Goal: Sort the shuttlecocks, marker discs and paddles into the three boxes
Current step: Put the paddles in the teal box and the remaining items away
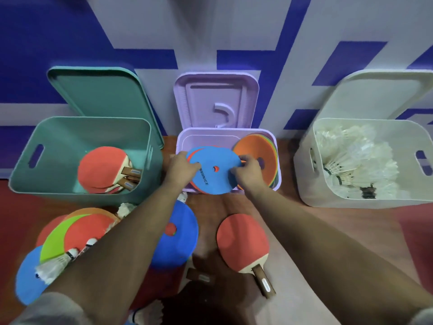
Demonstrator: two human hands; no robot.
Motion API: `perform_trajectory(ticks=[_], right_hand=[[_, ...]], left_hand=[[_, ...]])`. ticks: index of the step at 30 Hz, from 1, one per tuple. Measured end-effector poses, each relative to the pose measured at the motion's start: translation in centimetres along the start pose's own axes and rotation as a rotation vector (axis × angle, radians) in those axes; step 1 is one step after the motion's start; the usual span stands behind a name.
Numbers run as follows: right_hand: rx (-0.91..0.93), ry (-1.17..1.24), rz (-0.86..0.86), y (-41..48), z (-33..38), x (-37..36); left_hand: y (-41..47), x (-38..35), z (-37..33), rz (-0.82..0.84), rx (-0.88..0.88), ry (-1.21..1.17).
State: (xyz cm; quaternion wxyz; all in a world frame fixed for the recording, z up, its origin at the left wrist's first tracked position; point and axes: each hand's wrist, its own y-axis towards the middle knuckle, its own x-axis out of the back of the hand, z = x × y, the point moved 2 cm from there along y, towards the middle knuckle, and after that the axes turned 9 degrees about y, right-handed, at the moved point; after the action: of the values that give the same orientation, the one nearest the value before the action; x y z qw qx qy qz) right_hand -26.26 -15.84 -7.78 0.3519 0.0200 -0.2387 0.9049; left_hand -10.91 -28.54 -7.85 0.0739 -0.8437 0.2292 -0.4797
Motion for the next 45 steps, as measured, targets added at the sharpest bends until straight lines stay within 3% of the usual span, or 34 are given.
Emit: perform_trajectory(ticks=[5,13,17,21,26,30,32,37,42,45], right_hand=[[-0.004,-0.049,-0.044,2.6,-1.2,-1.4],[0.070,-0.295,0.065,2.7,-0.7,-1.3],[0.211,-0.285,0.084,-0.3,0.0,-0.9],[0.312,-0.170,0.213,-4.5,1.0,-1.8],[0.271,-0.259,0.411,-8.4,-1.4,-4.2],[0.112,-0.454,0.453,-9.8,-5.1,-6.6],[0.033,-0.482,0.485,-10.0,-6.8,-7.9],[-0.058,-0.389,0.525,-10.4,-8.6,-10.0],[-0.028,-0.295,0.469,-10.6,-8.0,-9.6],[0.120,-0.250,0.472,-10.9,-6.4,-7.5]], left_hand=[[1.7,-1.3,0.3,-0.048,-0.100,0.179],[0.6,-1.0,0.7,-0.101,-0.282,0.122],[-1.9,1.2,2.0,-0.154,-0.196,-0.094],[-6.9,2.3,5.3,-0.136,-0.192,-0.079],[-12.7,1.9,10.3,-0.182,-0.034,-0.132],[-15.8,1.5,14.6,-0.334,0.036,0.160],[-16.5,0.9,16.3,-0.286,0.127,0.193],[-16.7,-0.5,17.0,-0.117,0.227,-0.014],[-16.5,-0.2,17.6,-0.228,0.245,-0.073],[-17.2,0.6,17.3,-0.286,0.235,-0.109]])
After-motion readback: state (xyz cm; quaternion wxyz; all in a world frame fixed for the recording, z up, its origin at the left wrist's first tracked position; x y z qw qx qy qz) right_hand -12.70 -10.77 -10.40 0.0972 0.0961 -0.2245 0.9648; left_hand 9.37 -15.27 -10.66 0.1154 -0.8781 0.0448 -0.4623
